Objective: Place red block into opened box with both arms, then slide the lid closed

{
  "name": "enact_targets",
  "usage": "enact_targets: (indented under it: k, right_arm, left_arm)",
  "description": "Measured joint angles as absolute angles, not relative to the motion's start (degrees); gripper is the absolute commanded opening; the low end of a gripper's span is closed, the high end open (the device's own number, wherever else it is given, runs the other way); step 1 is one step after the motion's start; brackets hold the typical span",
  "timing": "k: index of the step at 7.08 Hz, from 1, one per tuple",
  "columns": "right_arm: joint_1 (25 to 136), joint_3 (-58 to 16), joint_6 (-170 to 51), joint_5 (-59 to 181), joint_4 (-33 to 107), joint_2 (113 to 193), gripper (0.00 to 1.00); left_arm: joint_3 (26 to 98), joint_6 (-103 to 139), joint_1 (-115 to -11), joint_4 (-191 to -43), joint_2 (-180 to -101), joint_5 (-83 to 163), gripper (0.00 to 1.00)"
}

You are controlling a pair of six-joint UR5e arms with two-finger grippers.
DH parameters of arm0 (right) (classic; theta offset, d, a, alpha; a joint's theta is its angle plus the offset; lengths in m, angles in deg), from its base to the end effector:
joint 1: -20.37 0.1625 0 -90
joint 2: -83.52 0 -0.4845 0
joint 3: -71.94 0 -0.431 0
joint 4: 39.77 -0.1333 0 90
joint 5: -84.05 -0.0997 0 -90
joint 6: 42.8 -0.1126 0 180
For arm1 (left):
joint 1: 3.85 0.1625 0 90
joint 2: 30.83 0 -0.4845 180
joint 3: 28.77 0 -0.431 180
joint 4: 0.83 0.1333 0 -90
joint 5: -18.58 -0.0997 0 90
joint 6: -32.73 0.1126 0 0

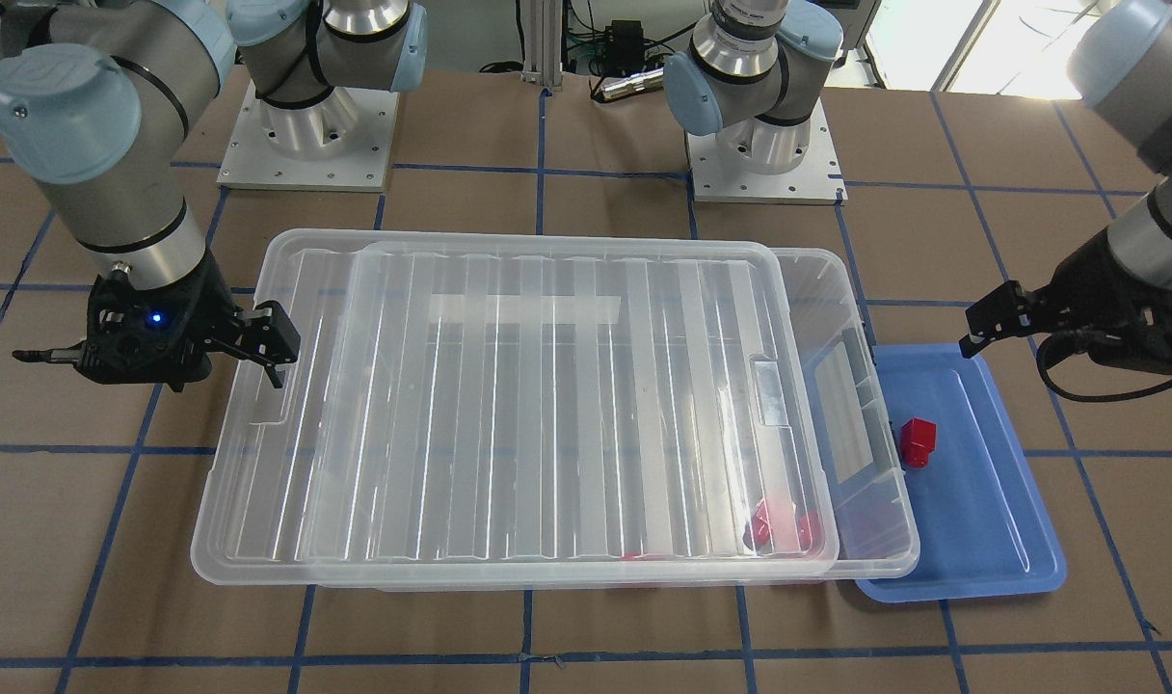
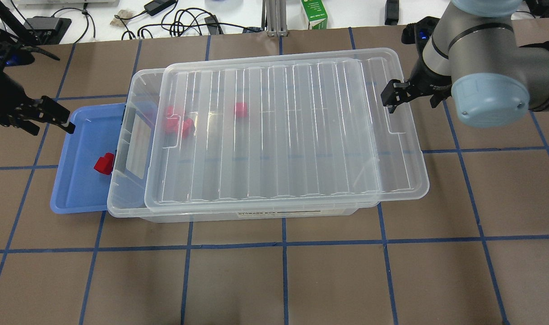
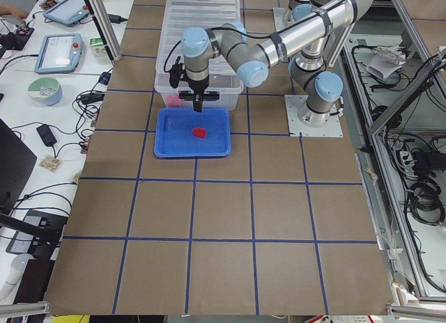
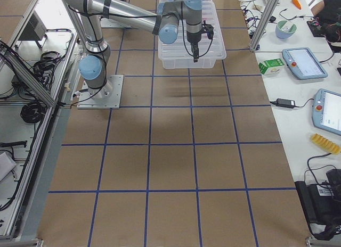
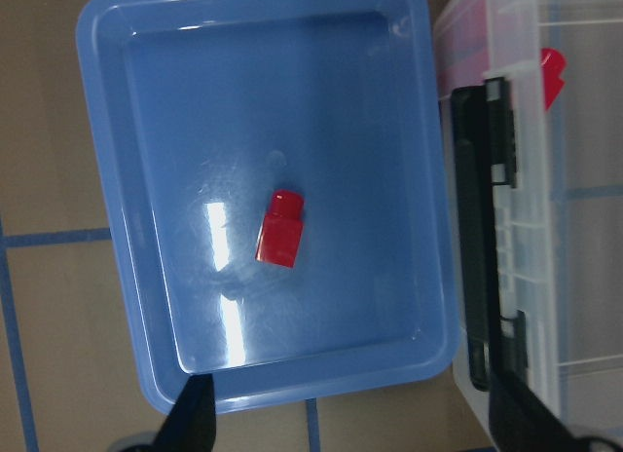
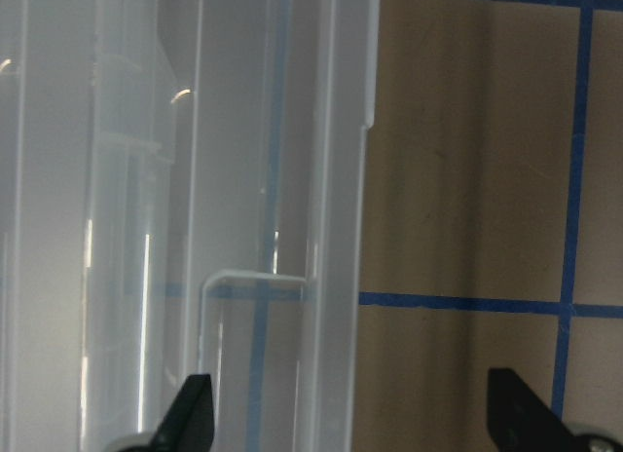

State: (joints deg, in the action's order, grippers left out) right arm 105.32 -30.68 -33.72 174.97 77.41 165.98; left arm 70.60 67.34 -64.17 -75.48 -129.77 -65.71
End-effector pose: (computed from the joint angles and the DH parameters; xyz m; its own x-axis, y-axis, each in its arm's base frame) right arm 0.0798 -0.5902 0.3947 -0.9971 -0.0672 0.0350 -0.0709 0.9905 -0.1182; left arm 0.1608 -0.5739 0.3887 -0.9903 0.0836 0.1111 0.0826 0.9965 -0.0139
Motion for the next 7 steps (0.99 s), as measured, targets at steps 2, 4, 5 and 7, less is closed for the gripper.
enact_targets:
  k: [2, 4, 5, 7]
  right_arm:
    - [104.41, -31.66, -33.22, 175.25, 77.9, 165.42, 1.0]
    - [102.7, -32.33, -30.5, 175.47, 78.11, 165.21, 1.0]
    - [100.84, -32.5, -27.88, 175.49, 78.14, 165.14, 1.0]
    - [96.95, -32.61, -22.1, 175.54, 78.2, 165.05, 1.0]
  left_arm:
    - [74.12, 70.97, -63.71, -66.39, -135.48, -65.63, 1.0]
    - [77.09, 71.68, -63.73, -60.3, -139.58, -65.7, 1.0]
    - [79.74, 71.71, -63.76, -56.03, -141.09, -65.66, 0.94]
    - [83.98, 71.85, -63.78, -48.84, -143.2, -65.82, 0.44]
